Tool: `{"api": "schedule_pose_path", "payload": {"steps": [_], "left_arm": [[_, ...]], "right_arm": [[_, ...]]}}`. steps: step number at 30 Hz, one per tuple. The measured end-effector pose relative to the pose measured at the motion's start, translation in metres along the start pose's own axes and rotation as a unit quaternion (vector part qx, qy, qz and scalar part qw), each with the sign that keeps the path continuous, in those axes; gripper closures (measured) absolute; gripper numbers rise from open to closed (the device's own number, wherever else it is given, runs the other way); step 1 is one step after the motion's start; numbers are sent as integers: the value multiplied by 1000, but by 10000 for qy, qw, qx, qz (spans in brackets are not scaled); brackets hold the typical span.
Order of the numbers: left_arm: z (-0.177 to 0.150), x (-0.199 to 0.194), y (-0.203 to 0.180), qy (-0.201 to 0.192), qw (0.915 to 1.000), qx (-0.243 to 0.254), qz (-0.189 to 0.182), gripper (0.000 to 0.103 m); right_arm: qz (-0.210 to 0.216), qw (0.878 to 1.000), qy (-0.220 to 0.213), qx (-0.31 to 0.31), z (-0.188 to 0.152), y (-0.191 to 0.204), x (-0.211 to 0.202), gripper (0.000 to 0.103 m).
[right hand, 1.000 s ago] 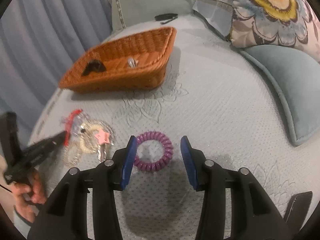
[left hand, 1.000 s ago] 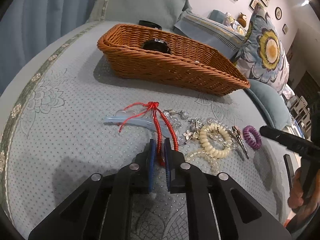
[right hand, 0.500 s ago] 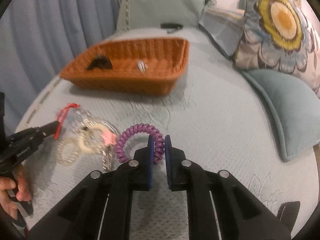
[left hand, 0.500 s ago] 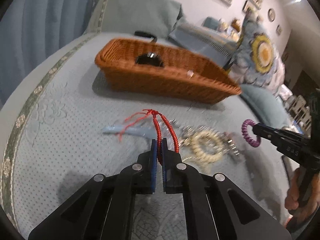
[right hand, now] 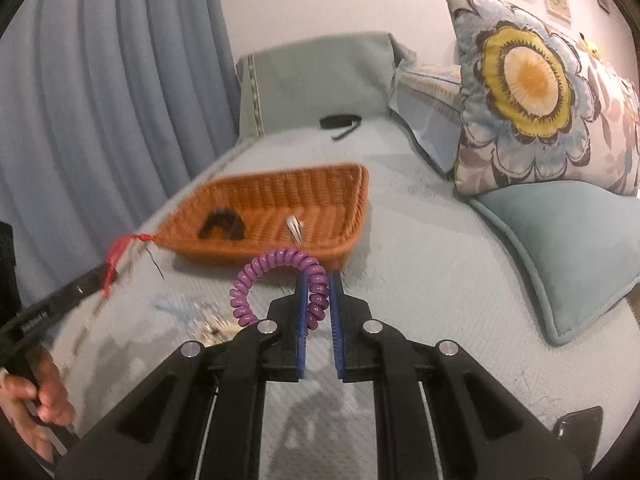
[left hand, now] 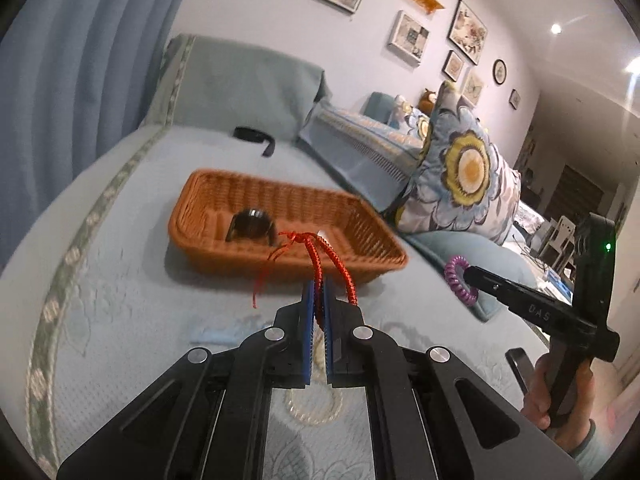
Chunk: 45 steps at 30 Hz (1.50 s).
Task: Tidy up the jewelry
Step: 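Carry red string and purple coil into the basket and release both, then grasp the clear bead bracelet with the left tool while the right tool grasps the keys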
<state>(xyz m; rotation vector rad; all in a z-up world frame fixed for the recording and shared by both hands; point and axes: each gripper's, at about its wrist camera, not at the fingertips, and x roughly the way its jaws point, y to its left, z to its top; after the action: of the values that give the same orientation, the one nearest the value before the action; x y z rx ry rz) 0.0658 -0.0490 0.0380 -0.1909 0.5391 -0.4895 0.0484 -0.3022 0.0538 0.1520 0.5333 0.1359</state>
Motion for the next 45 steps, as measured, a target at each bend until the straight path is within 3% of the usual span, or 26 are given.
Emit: {"api": "schedule_pose_path", "payload": {"steps": [6,11,20,27,33,36,37,45], "left_arm": [[41,15,-7,-231,9994,255,-103,101],[64,60,-4,-267,9985,467,-112,101],[59,132,14,141,9984,546,-17,101],[45,156,29,498,9979,405,-2,101],[41,161,30,688,9968,401,19,97],[41,154,29,663,9970,388,-19,79],[41,150,27,632,9972,395,-16,78],[42,79,9,215,9988,392,-185,73]], "right_arm": [[64,9996,-166,-198,42,21,14,94],[5,9988,64,-483,80,37,69,94],[-113,9919,1160,-503,76,38,174,94],[-346,9838,1633,-647,59,42,206,94],[-278,9826,1727,-622,57,40,206,93],[-290,9843,1658,-540,59,35,196,80],[-263,9854,1597,-521,60,33,189,75],[46,9925,1154,-398,52,30,109,74]]}}
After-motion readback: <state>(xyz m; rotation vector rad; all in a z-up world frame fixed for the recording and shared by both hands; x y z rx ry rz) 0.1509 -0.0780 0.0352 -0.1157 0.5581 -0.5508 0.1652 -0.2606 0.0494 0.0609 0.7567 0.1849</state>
